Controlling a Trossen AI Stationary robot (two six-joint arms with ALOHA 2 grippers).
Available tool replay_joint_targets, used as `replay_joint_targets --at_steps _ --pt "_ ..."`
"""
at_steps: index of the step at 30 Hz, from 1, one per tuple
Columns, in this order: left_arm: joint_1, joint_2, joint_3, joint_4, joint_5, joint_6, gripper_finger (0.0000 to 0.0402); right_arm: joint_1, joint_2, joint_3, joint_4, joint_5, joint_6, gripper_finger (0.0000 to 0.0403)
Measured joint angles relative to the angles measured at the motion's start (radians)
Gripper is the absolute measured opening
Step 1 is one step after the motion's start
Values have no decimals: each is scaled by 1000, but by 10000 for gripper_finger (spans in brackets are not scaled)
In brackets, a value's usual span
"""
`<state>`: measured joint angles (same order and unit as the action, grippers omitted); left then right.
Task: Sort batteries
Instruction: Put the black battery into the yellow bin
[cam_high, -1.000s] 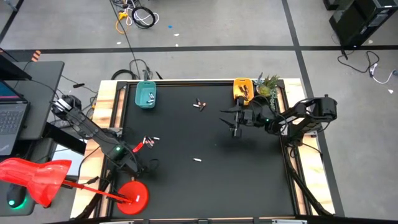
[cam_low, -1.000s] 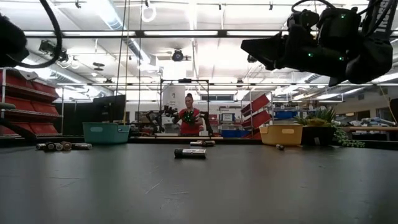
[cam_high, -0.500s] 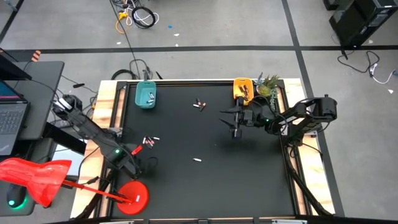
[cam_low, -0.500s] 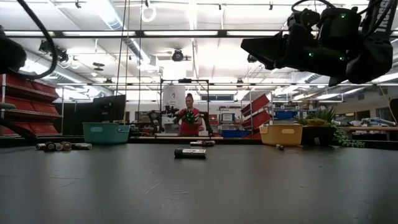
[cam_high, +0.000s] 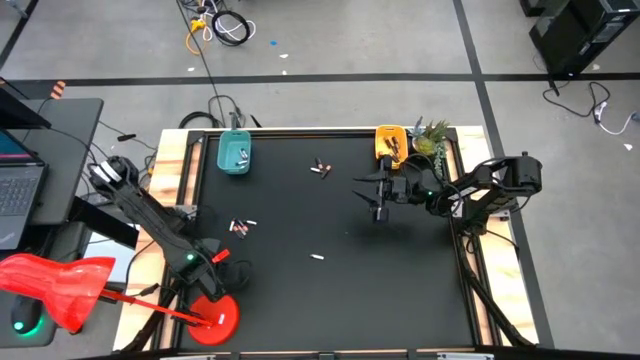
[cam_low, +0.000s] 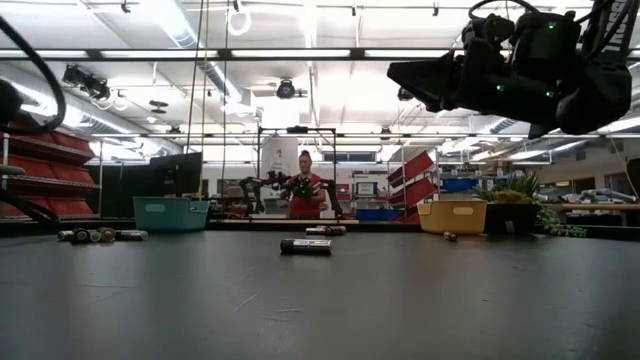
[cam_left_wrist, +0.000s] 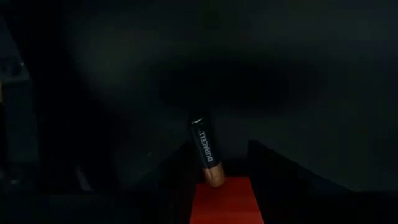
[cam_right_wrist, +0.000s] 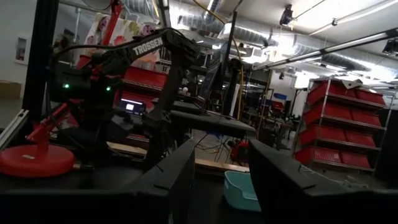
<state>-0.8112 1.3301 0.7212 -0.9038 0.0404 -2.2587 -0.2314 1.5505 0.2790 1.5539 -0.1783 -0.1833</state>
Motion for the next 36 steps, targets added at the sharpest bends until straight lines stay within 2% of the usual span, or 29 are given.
replay_joint_targets --at_steps 5,15,22,27,31,36 --pt "-13 19 0 3 50 -17 147 0 0 0 0 0 3 158" --pt "-14 19 -1 24 63 -22 147 0 0 0 0 0 3 158" --pt "-14 19 -71 132 62 -22 147 0 0 0 0 0 4 158" --pt "-14 19 -97 147 58 -18 145 0 0 0 0 0 4 158" --pt "-14 18 -104 161 48 7 116 0 0 0 0 0 4 158" --pt "-15 16 -102 156 24 83 34 0 0 0 0 0 4 158"
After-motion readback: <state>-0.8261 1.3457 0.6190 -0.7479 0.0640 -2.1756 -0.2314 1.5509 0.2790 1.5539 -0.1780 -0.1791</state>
